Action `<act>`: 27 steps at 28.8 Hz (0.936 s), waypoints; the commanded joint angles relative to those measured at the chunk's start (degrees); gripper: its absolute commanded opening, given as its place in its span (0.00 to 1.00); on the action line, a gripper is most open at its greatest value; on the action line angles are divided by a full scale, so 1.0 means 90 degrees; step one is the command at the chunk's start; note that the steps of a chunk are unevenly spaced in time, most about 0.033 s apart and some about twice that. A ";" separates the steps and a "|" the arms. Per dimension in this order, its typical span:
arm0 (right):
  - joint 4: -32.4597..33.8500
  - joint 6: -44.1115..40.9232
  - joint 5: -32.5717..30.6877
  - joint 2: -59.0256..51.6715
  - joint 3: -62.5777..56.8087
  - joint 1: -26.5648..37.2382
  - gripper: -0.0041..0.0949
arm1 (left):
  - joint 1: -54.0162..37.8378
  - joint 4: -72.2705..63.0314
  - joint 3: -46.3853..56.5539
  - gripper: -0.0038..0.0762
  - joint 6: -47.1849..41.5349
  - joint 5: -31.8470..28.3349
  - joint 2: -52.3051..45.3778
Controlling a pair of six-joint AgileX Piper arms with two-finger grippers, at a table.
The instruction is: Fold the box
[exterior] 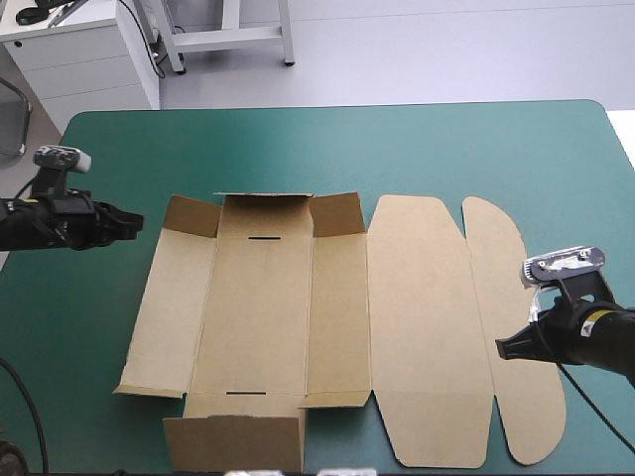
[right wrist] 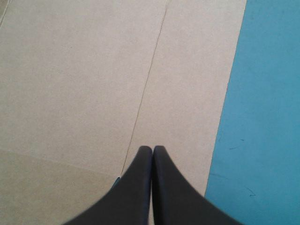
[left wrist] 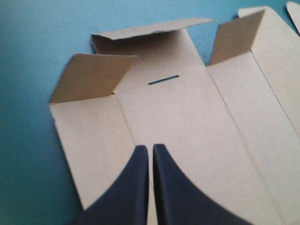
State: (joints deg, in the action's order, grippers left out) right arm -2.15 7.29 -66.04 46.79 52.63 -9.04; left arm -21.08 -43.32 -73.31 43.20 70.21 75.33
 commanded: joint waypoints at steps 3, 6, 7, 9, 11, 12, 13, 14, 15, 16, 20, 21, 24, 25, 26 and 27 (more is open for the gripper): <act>-0.0021 -0.0042 0.0370 -0.0343 -0.0088 0.0036 0.02 | -0.1024 -0.0458 -0.0222 0.07 0.0169 0.0218 -0.0138; -0.0211 -0.0042 0.0414 -0.0415 -0.0166 0.0036 0.02 | -0.1315 -0.0426 -0.0222 0.07 0.0169 0.0205 -0.0067; -0.0305 -0.0042 0.0433 -0.0428 -0.0209 0.0036 0.02 | -0.1432 -0.0338 -0.0222 0.07 0.0156 0.0178 -0.0016; -0.0404 -0.0031 0.0482 -0.0428 -0.0238 0.0036 0.02 | -0.1541 -0.0187 -0.0222 0.07 0.0135 0.0132 0.0093; -0.0515 0.0001 0.0543 -0.0428 -0.0244 0.0036 0.02 | -0.1660 -0.0036 -0.0222 0.07 0.0096 0.0166 0.0247; -0.0577 0.0001 0.0595 -0.0428 -0.0244 0.0036 0.02 | -0.1685 0.0042 -0.0222 0.07 0.0014 0.0179 0.0329; -0.0630 0.0030 0.0645 -0.0428 -0.0244 0.0036 0.02 | -0.1712 0.0081 -0.0197 0.07 -0.0087 0.0179 0.0428; -0.0668 0.0030 0.0679 -0.0428 -0.0244 0.0036 0.02 | -0.1711 0.0120 -0.0146 0.07 -0.0103 0.0179 0.0544; -0.0674 0.0047 0.0676 -0.0428 -0.0244 0.0036 0.02 | -0.1711 0.0164 -0.0120 0.07 -0.0103 0.0195 0.0634; -0.0674 0.0047 0.0676 -0.0428 -0.0244 0.0036 0.02 | -0.1711 0.0178 -0.0091 0.07 -0.0103 0.0233 0.0739; -0.0635 0.0050 0.0753 -0.0428 -0.0244 0.0036 0.02 | -0.1711 0.0164 -0.0036 0.07 -0.0289 0.0282 0.1296; -0.0606 0.0050 0.0796 -0.0428 -0.0244 0.0036 0.02 | -0.1711 0.0149 -0.0036 0.07 -0.0338 0.0301 0.1434; -0.0527 0.0075 0.0834 -0.0428 -0.0244 0.0036 0.02 | -0.1711 0.0011 -0.0026 0.11 -0.0390 0.0470 0.1780; -0.0515 0.0075 0.0860 -0.0428 -0.0244 0.0036 0.02 | -0.1711 0.0001 -0.0026 0.14 -0.0406 0.0470 0.1890; -0.0515 0.0075 0.0874 -0.0428 -0.0244 0.0036 0.02 | -0.1698 0.0001 -0.0011 0.21 -0.0454 0.0470 0.1988; -0.0515 0.0075 0.0890 -0.0428 -0.0244 0.0036 0.02 | -0.1698 0.0001 0.0030 0.27 -0.0507 0.0470 0.2048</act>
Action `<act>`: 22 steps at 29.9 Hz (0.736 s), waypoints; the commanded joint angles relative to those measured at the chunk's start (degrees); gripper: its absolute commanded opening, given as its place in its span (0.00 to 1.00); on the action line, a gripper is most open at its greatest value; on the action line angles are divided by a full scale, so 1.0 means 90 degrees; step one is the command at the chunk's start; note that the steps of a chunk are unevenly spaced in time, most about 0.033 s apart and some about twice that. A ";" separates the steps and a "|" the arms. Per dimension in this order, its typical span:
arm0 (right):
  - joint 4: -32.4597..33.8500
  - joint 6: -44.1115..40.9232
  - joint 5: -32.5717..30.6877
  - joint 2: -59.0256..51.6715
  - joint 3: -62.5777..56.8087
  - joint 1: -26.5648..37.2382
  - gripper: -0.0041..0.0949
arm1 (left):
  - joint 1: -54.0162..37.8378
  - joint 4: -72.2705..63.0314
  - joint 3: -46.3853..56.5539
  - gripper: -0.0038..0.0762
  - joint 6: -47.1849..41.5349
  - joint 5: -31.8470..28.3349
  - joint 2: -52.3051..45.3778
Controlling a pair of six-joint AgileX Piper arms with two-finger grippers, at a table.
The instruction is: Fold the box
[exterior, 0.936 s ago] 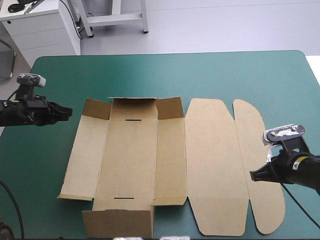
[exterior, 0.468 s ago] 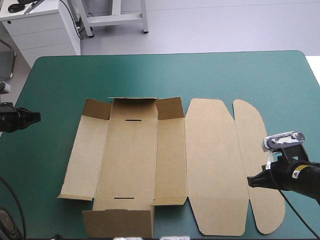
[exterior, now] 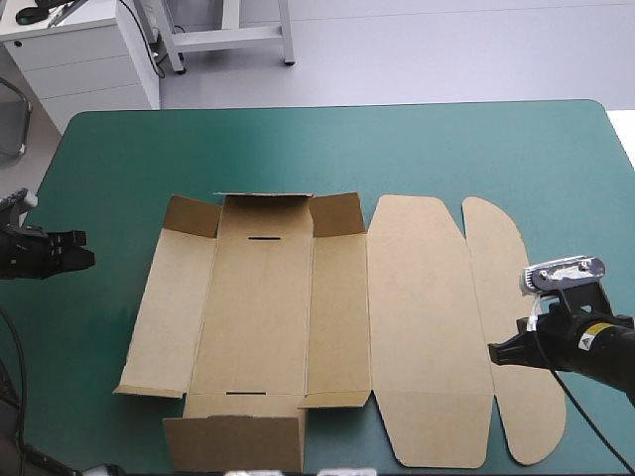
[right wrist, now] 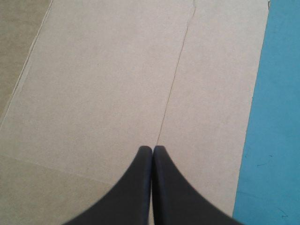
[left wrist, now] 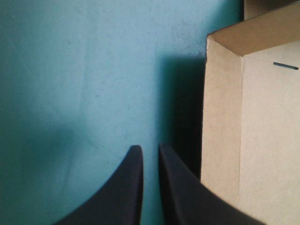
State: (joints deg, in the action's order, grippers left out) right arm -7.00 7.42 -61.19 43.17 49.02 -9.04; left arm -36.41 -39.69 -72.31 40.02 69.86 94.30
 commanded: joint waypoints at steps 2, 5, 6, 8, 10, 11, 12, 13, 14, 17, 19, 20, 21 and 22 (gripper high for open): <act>0.0024 0.0061 0.0394 -0.0025 0.0158 0.0036 0.02 | 0.0004 -0.0431 0.0047 0.43 -0.0140 0.0510 0.0031; 0.0024 0.0061 0.0394 -0.0025 0.0158 0.0036 0.02 | 0.0004 -0.0475 0.0343 0.74 -0.0058 0.0510 0.0071; 0.0024 0.0061 0.0394 -0.0025 0.0158 0.0036 0.02 | 0.0004 -0.0442 0.0463 0.81 -0.0058 0.0510 0.0071; 0.0024 0.0061 0.0394 -0.0025 0.0158 0.0036 0.02 | 0.0004 -0.0539 0.0725 0.89 -0.0009 0.0510 0.0071; 0.0024 0.0061 0.0394 -0.0025 0.0158 0.0036 0.02 | 0.0004 -0.0833 0.0994 0.91 0.0066 0.0510 0.0071; 0.0024 0.0061 0.0394 -0.0025 0.0158 0.0036 0.02 | 0.0004 -0.0997 0.1150 0.91 0.0169 0.0510 0.0071; 0.0024 0.0061 0.0394 -0.0025 0.0158 0.0036 0.02 | 0.0004 -0.1077 0.1305 0.91 0.0245 0.0510 0.0071; 0.0024 0.0061 0.0394 -0.0025 0.0158 0.0036 0.02 | 0.0004 -0.1111 0.1422 0.91 0.0293 0.0510 0.0071; 0.0024 0.0061 0.0394 -0.0025 0.0158 0.0036 0.02 | 0.0004 -0.1146 0.1569 0.91 0.0347 0.0510 0.0071; 0.0024 0.0127 0.0394 -0.0025 0.0158 0.0036 0.02 | 0.0004 -0.1202 0.1986 0.91 0.0562 0.0510 0.0071; 0.0024 0.0184 0.0394 -0.0025 0.0158 0.0036 0.02 | 0.0004 -0.1202 0.2247 0.91 0.0639 0.0510 0.0071; 0.0024 0.0184 0.0394 -0.0025 0.0158 0.0036 0.02 | 0.0004 -0.1202 0.2361 0.91 0.0673 0.0510 0.0059; 0.0024 0.0184 0.0394 -0.0025 0.0158 0.0036 0.02 | 0.0004 -0.1219 0.2515 0.91 0.0755 0.0510 0.0059; 0.0024 0.0184 0.0394 -0.0025 0.0158 0.0036 0.02 | 0.0019 -0.1236 0.2664 0.91 0.0819 0.0510 0.0050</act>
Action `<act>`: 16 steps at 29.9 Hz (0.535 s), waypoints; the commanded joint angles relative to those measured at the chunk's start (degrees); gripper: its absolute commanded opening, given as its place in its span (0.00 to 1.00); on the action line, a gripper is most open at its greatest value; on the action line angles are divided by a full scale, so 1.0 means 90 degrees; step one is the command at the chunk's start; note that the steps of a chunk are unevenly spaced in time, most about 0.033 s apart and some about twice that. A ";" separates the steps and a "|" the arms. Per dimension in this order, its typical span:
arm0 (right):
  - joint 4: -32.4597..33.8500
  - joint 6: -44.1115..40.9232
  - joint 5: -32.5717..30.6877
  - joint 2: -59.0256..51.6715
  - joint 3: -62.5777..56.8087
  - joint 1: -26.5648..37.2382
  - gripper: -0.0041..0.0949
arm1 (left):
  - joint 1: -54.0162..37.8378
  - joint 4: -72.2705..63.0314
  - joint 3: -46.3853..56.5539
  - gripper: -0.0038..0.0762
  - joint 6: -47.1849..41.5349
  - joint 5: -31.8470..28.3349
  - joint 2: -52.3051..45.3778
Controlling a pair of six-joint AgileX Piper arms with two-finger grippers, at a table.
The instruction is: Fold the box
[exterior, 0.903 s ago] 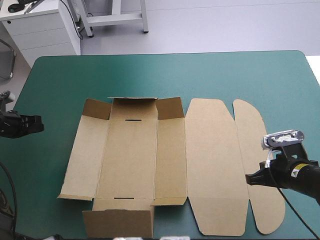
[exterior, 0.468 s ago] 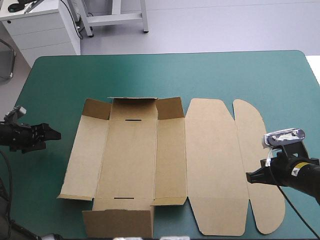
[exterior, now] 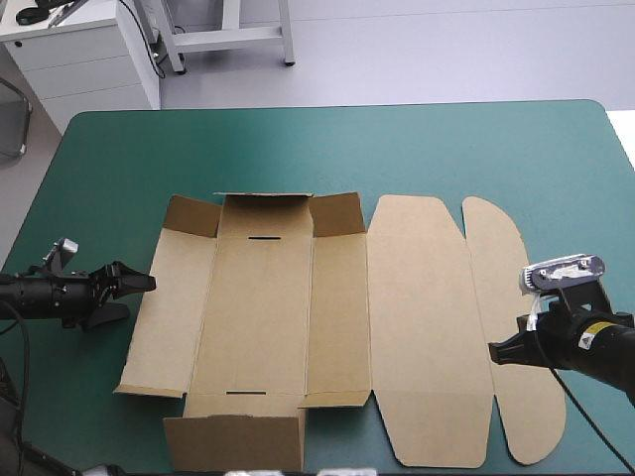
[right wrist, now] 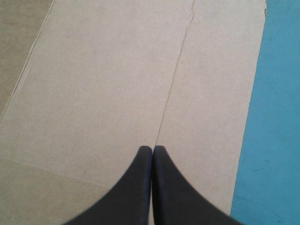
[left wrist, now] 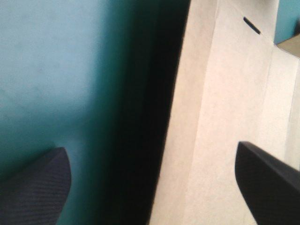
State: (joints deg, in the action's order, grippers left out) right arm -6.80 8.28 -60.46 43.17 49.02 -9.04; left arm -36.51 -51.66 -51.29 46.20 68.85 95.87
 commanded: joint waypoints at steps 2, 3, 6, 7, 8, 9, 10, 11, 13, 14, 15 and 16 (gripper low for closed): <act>0.0002 0.0128 0.0314 -0.0025 0.0158 0.0036 0.02 | 0.0071 0.0094 0.0557 0.91 0.0187 0.0622 -0.0169; 0.0002 0.0178 0.0323 -0.0025 0.0158 0.0036 0.02 | 0.0103 0.0123 0.0647 0.91 0.0187 0.0622 -0.0184; 0.0002 0.0233 0.0323 -0.0025 0.0158 0.0036 0.02 | 0.0261 0.0345 0.0768 0.91 0.0187 0.0622 -0.0289; 0.0002 0.0234 0.0323 -0.0025 0.0158 0.0036 0.02 | 0.0324 0.0483 0.0768 0.91 0.0147 0.0622 -0.0329; 0.0002 0.0234 0.0323 -0.0025 0.0158 0.0036 0.02 | 0.0391 0.0596 0.0768 0.91 0.0084 0.0622 -0.0408; 0.0002 0.0234 0.0323 -0.0025 0.0158 0.0036 0.02 | 0.0460 0.0678 0.0768 0.91 0.0026 0.0622 -0.0475; 0.0002 0.0234 0.0323 -0.0025 0.0158 0.0036 0.02 | 0.0526 0.0754 0.0768 0.91 0.0026 0.0622 -0.0581; 0.0002 0.0234 0.0323 -0.0025 0.0158 0.0036 0.02 | 0.0579 0.0810 0.0768 0.91 0.0026 0.0622 -0.0691; 0.0002 0.0234 0.0323 -0.0025 0.0158 0.0036 0.02 | 0.0631 0.0948 0.0768 0.91 -0.0007 0.0622 -0.0903; 0.0002 0.0234 0.0323 -0.0025 0.0158 0.0036 0.02 | 0.0678 0.1057 0.0768 0.91 -0.0108 0.0622 -0.1050; 0.0002 0.0234 0.0323 -0.0025 0.0158 0.0036 0.02 | 0.0692 0.1154 0.0768 0.91 -0.0227 0.0622 -0.1139; 0.0002 0.0245 0.0323 -0.0025 0.0158 0.0036 0.02 | 0.0718 0.1237 0.0768 0.91 -0.0313 0.0622 -0.1222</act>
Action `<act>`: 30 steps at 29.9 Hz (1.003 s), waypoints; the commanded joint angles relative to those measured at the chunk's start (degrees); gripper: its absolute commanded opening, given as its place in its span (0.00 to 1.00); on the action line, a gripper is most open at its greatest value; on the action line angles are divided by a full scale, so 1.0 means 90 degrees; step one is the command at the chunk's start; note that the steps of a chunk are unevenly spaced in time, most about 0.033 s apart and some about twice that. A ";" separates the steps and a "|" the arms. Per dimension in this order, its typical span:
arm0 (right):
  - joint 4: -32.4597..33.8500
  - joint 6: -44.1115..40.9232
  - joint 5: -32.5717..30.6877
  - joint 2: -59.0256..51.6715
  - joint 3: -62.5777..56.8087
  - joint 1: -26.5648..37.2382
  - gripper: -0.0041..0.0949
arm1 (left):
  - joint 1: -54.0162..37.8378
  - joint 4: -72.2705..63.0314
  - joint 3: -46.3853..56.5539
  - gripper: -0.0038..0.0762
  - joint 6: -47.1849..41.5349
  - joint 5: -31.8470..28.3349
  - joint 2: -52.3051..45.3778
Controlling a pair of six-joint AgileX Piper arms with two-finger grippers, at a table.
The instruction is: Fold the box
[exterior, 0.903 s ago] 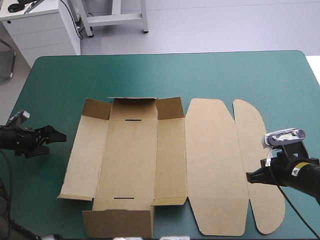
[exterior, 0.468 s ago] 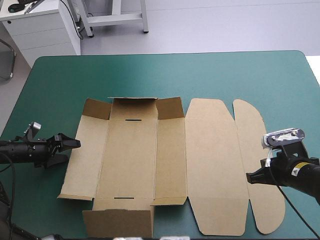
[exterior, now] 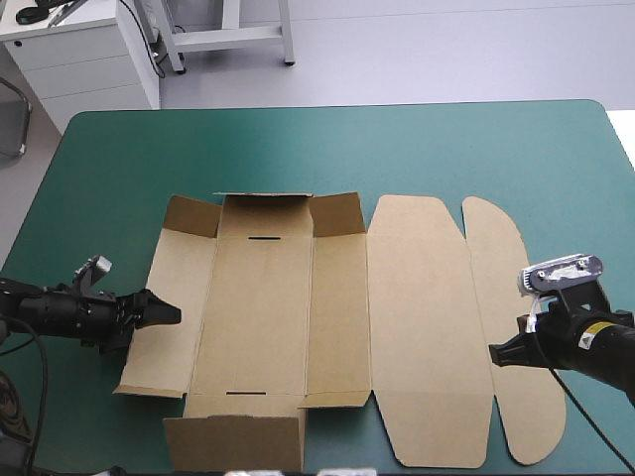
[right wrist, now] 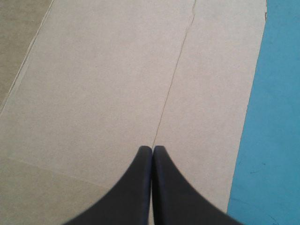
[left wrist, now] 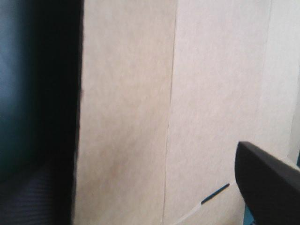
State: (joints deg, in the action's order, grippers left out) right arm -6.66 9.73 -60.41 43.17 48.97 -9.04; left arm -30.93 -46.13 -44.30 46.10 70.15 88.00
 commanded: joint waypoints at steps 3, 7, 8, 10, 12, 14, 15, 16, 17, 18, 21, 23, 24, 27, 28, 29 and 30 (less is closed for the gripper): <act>-0.0014 0.0120 0.0318 -0.0025 0.0163 0.0036 0.02 | 0.0101 0.0632 -0.0008 0.90 -0.0360 0.0478 -0.0552; -0.0014 0.0133 0.0318 -0.0025 0.0163 0.0036 0.02 | 0.0112 0.0460 -0.0008 0.85 -0.0360 0.0478 -0.0560; -0.0014 0.0133 0.0318 -0.0025 0.0163 0.0036 0.02 | 0.0160 0.0460 -0.0008 0.82 -0.0360 0.0478 -0.0560; -0.0014 0.0133 0.0318 -0.0025 0.0163 0.0036 0.02 | 0.0405 0.0460 -0.0008 0.77 -0.0336 0.0478 -0.0560; -0.0014 0.0133 0.0318 -0.0025 0.0163 0.0036 0.02 | 0.0643 0.0420 -0.0008 0.74 -0.0247 0.0478 -0.0560; -0.0014 0.0133 0.0318 -0.0025 0.0163 0.0036 0.02 | 0.0890 0.0420 -0.0008 0.73 -0.0217 0.0478 -0.0560; -0.0014 0.0133 0.0318 -0.0025 0.0163 0.0036 0.02 | 0.0993 0.0404 -0.0008 0.73 -0.0217 0.0446 -0.0560; -0.0014 0.0133 0.0318 -0.0025 0.0163 0.0036 0.02 | 0.1028 0.0380 -0.0008 0.73 -0.0217 0.0412 -0.0560; -0.0014 0.0133 0.0318 -0.0025 0.0163 0.0036 0.02 | 0.1060 0.0345 -0.0008 0.73 -0.0217 0.0380 -0.0560; -0.0014 0.0133 0.0318 -0.0025 0.0163 0.0036 0.02 | 0.1060 0.0305 -0.0008 0.73 -0.0217 0.0368 -0.0560; -0.0014 0.0133 0.0318 -0.0025 0.0163 0.0036 0.02 | 0.1060 0.0174 -0.0008 0.73 -0.0217 0.0262 -0.0560; -0.0014 0.0118 0.0318 -0.0025 0.0163 0.0036 0.02 | 0.1060 0.0011 -0.0008 0.67 -0.0217 0.0067 -0.0560; -0.0014 0.0106 0.0318 -0.0025 0.0163 0.0036 0.02 | 0.1060 -0.0031 -0.0008 0.63 -0.0229 -0.0014 -0.0560; -0.0014 0.0106 0.0318 -0.0025 0.0163 0.0036 0.02 | 0.1060 -0.0004 -0.0008 0.42 -0.0473 -0.0336 -0.0560; -0.0014 0.0106 0.0318 -0.0025 0.0163 0.0036 0.02 | 0.1060 0.0013 -0.0008 0.35 -0.0527 -0.0430 -0.0560; -0.0014 0.0106 0.0318 -0.0025 0.0163 0.0036 0.02 | 0.1060 0.0026 -0.0008 0.26 -0.0555 -0.0468 -0.0560; -0.0014 0.0106 0.0318 -0.0025 0.0163 0.0036 0.02 | 0.1060 0.0059 -0.0008 0.17 -0.0555 -0.0481 -0.0560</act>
State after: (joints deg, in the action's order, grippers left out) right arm -6.66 10.43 -60.41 43.17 48.97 -9.04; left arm -21.66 -43.02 -43.34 42.22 65.35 84.52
